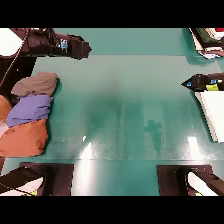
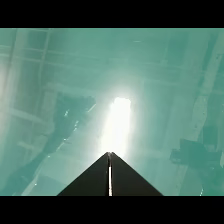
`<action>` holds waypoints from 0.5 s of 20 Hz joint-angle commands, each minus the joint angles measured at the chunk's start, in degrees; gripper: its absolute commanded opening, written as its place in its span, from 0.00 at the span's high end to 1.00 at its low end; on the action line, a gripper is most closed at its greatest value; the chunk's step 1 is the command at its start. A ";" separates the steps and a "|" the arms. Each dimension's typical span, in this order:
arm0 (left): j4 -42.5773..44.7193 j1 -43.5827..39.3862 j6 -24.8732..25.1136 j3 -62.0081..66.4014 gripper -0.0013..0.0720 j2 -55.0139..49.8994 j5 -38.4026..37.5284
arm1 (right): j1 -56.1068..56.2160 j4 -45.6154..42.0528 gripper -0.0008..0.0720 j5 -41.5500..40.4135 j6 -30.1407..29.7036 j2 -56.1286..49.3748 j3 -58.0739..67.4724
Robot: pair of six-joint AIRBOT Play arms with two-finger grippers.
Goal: Fold the shirts.
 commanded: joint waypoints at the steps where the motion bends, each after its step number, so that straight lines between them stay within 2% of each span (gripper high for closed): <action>1: 11.72 2.60 0.44 0.04 0.37 0.39 -1.51 | 0.02 0.00 0.97 0.00 0.02 0.02 -0.02; 2: 17.25 4.59 -1.75 0.02 0.27 0.35 -3.93 | 0.02 0.02 0.97 0.00 0.04 0.02 -0.02; 4: 24.68 10.49 -4.39 -0.02 0.27 -0.55 -8.87 | 0.04 0.04 0.97 -0.02 0.07 0.02 -0.02; 7: 25.14 19.89 -4.39 -1.55 0.27 -3.72 -10.38 | 0.04 0.04 0.97 -0.46 0.07 0.02 -0.02; 10: 25.09 26.47 -5.20 -6.99 0.27 -7.87 -6.36 | 0.04 0.04 0.97 -0.46 0.07 0.02 -0.02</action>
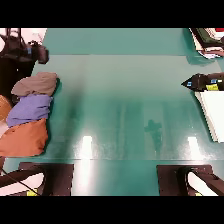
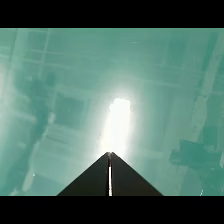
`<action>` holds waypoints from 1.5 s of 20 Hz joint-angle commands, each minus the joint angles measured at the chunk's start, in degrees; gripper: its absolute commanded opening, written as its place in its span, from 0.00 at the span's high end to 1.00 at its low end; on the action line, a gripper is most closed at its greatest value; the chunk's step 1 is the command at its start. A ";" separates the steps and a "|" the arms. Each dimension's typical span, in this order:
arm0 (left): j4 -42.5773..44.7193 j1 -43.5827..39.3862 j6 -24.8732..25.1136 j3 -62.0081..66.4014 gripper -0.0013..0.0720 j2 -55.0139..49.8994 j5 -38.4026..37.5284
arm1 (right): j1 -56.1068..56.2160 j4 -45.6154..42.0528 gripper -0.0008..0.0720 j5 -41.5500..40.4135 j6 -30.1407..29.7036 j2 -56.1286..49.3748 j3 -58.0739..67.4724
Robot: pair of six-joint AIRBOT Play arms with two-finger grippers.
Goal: Fold the shirts.
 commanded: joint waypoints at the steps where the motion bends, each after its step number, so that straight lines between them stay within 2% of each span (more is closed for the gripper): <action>1: 2.43 8.02 -1.07 -5.40 0.27 -5.01 3.48 | 0.04 0.02 0.97 -0.22 0.04 0.02 -0.02; 6: 1.11 11.54 -1.05 -7.28 0.27 -15.45 7.23 | 0.04 0.02 0.97 -0.24 0.04 0.02 -0.09; 10: 0.70 11.52 -1.07 -7.23 0.28 -18.01 9.49 | 0.04 0.04 0.97 -0.76 0.04 0.02 -0.13; 11: 0.70 11.52 -1.07 -6.91 0.45 -17.94 9.27 | 0.04 0.02 0.97 -1.05 0.04 0.02 -0.13; 12: 0.70 11.54 -1.05 -6.23 0.83 -17.88 8.48 | 0.04 0.02 0.97 -1.40 0.04 0.02 -0.13; 13: 0.70 11.52 -1.05 -5.25 0.93 -17.79 7.56 | 0.04 0.04 0.97 -1.68 0.04 0.02 -0.13; 17: -0.52 11.39 -1.01 1.46 0.95 -12.79 4.61 | 0.04 0.50 0.97 -2.43 0.04 0.02 0.68; 20: -2.01 10.54 -0.55 9.22 0.95 -3.54 2.32 | 0.04 0.48 0.97 -3.34 0.04 0.02 6.67; 22: -2.03 7.65 1.81 15.47 0.95 3.93 -3.39 | 0.04 0.46 0.97 -4.61 0.02 0.02 11.78; 26: -1.40 -4.68 2.38 20.11 0.95 15.72 -6.51 | 0.04 0.39 0.97 -7.58 0.02 0.02 20.35; 30: -1.53 -20.83 -2.67 18.56 0.95 15.21 -13.14 | 0.04 0.37 0.97 -7.23 0.00 0.02 24.87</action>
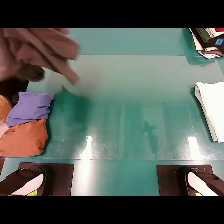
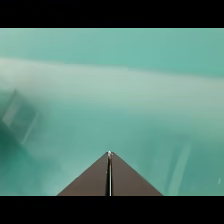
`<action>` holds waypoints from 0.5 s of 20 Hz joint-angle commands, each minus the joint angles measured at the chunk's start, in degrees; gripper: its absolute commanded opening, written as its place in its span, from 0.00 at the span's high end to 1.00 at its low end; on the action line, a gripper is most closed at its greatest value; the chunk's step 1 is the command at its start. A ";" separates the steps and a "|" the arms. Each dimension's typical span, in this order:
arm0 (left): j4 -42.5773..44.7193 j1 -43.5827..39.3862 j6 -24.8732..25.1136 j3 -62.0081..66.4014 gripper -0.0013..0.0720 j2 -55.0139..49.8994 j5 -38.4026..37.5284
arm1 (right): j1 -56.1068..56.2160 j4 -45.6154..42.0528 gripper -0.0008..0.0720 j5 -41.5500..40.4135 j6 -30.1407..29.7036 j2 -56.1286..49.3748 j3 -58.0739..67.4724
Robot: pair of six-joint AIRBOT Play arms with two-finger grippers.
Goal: Fold the shirts.
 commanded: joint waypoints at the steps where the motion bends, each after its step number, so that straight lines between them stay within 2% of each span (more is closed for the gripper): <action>1: -0.07 -14.16 -3.85 -1.49 0.95 0.04 -5.68 | 0.04 -0.11 0.97 -0.15 -0.02 0.02 3.93; 5: -5.16 -29.64 -4.46 -10.40 0.94 -7.63 -3.30 | 0.04 -0.11 0.97 1.25 -0.02 0.02 3.96; 6: -7.67 -32.30 -4.15 -12.41 0.84 -10.21 -1.92 | 0.04 -0.11 0.97 1.51 -0.02 0.02 3.96; 7: -9.03 -34.18 -4.04 -13.81 0.41 -12.61 -0.28 | 0.04 -0.11 0.97 1.68 -0.02 0.02 3.96; 8: -8.85 -35.39 -4.00 -14.47 0.14 -14.99 0.98 | 0.04 -0.11 0.97 1.86 -0.02 0.02 3.96; 10: -4.92 -34.84 -2.51 -14.47 0.13 -17.38 1.33 | 0.04 -0.09 0.97 2.91 -0.02 0.02 3.96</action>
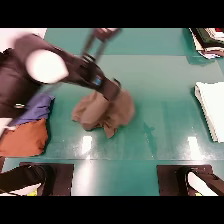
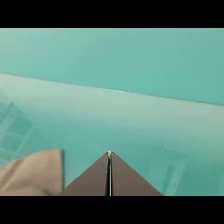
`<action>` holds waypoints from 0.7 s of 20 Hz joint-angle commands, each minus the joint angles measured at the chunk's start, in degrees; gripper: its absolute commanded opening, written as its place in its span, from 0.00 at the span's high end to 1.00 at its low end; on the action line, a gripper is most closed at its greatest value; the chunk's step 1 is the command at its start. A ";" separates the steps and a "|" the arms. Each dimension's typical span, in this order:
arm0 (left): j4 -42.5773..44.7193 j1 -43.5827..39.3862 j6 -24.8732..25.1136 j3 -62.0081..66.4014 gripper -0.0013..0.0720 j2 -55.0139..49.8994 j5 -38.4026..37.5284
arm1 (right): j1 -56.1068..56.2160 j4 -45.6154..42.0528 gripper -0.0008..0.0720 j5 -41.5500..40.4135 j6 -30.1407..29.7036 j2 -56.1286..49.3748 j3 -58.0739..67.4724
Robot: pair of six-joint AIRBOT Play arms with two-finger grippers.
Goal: Fold the shirts.
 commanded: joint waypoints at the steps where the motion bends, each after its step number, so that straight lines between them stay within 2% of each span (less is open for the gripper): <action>1: 4.96 -1.62 1.09 -1.99 0.13 -4.33 1.42 | 0.04 0.04 0.97 1.95 -0.02 0.02 0.17; 3: 9.75 4.33 1.07 -1.90 0.13 -4.04 -0.09 | 0.04 0.02 0.97 2.49 -0.02 0.02 0.17; 6: 6.62 16.87 1.07 -3.82 0.13 -4.33 -1.01 | 0.04 0.07 0.97 2.71 -0.02 0.02 0.15; 9: -3.23 29.64 2.69 -10.45 0.13 -5.53 2.60 | 0.04 0.04 0.97 2.69 -0.02 0.02 0.15; 12: -19.30 38.03 10.12 -15.56 0.13 -9.94 5.05 | 0.04 0.04 0.97 2.71 0.00 0.00 0.15; 14: -24.26 40.11 13.20 -15.85 0.13 -14.45 5.03 | 0.04 0.04 0.97 2.73 -0.02 0.02 0.07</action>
